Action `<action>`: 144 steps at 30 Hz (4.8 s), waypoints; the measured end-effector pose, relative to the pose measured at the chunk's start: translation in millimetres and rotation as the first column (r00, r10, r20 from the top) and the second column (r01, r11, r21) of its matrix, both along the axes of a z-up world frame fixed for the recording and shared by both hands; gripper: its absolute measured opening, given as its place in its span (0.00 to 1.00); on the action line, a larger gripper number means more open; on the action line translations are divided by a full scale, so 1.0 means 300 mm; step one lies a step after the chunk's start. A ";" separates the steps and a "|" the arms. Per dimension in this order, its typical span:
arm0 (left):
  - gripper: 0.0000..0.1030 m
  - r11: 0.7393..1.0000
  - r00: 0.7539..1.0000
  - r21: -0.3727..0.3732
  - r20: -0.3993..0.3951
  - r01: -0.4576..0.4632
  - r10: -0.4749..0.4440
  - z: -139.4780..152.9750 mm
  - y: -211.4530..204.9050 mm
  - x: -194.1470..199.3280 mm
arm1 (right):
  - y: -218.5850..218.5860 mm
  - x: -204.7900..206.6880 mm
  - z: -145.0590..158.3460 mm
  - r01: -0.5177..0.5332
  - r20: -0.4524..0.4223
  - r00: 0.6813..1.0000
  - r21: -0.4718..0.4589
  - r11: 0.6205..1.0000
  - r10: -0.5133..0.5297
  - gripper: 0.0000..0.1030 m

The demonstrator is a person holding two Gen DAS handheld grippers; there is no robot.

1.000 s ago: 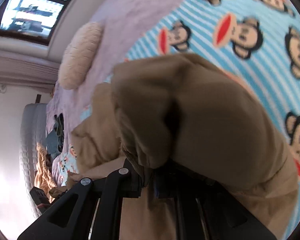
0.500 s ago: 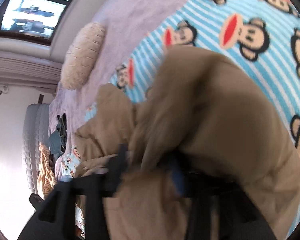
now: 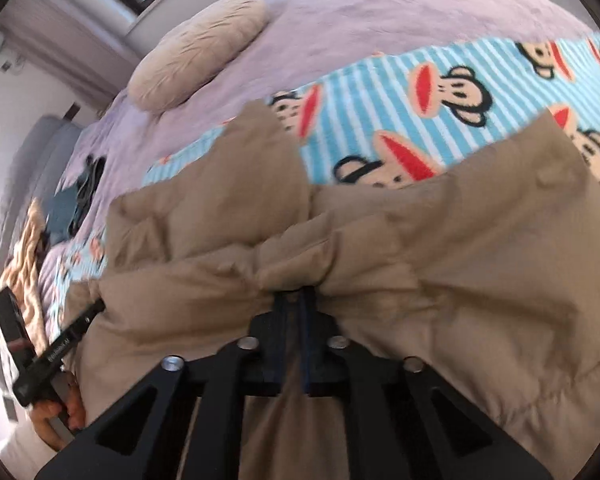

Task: Fold large clothes
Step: 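Press the new fold edge flat with both tools, then move both tools to the edge of the folded jacket, then grasp the folded jacket edge with both tools and fold it over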

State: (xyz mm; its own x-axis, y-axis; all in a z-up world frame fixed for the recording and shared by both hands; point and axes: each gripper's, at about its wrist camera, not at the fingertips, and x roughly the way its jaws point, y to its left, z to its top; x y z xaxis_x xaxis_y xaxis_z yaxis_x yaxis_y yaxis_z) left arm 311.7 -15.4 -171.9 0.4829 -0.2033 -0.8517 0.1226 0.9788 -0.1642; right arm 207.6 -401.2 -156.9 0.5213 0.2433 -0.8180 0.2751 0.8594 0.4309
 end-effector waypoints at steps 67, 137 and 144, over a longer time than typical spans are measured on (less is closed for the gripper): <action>1.00 0.987 0.955 -0.039 -0.262 -0.154 0.139 0.029 0.340 -0.638 | 0.014 -0.801 0.024 0.318 -0.147 0.943 0.143 0.937 -0.297 0.83; 0.21 0.816 0.969 -0.529 -0.197 -0.233 0.149 -0.047 0.265 -0.370 | -0.022 -0.552 -0.257 0.313 -0.127 0.937 0.713 0.627 -0.324 0.25; 0.21 0.822 0.989 -0.551 -0.101 -0.144 0.106 0.094 0.256 -0.498 | -0.035 -0.609 -0.156 0.193 -0.045 0.974 0.688 0.700 -0.224 0.23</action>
